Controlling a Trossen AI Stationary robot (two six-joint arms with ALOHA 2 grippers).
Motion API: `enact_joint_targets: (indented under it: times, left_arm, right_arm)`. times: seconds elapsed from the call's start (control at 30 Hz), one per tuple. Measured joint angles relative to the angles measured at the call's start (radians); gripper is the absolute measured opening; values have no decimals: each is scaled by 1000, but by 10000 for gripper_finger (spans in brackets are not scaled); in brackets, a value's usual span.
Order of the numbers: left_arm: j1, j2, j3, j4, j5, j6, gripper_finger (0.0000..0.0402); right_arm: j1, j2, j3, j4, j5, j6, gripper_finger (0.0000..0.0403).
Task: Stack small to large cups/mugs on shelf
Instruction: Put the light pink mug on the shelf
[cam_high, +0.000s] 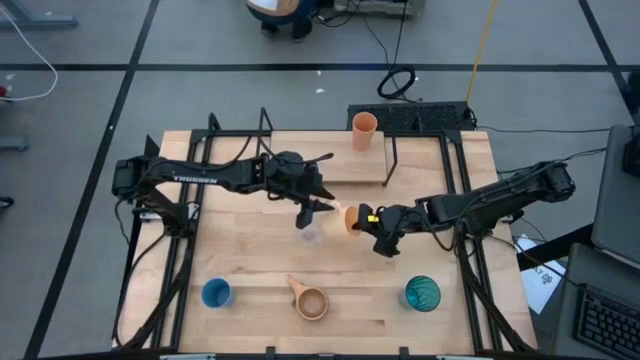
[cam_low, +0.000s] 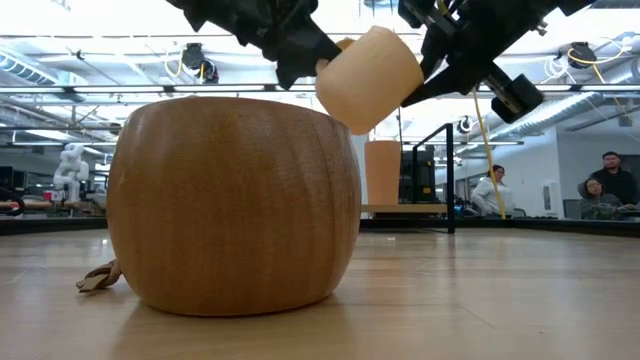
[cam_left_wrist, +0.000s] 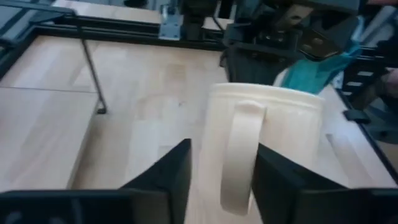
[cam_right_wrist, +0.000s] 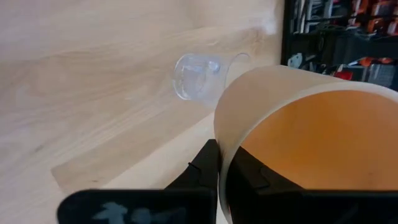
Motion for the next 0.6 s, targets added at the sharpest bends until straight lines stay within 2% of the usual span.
enact_joint_targets:
  times: [0.23,0.43,0.6]
  left_arm:
    - [0,0,0,15,52,26,46]
    - [11,0,0,17,51,20,41]
    - [14,-2,0,21,53,12,41]
  right_arm:
    - [0,0,0,14,2,-18,2]
    - [0,-1,0,17,29,24,30]
    - [0,-1,0,28,33,195,65]
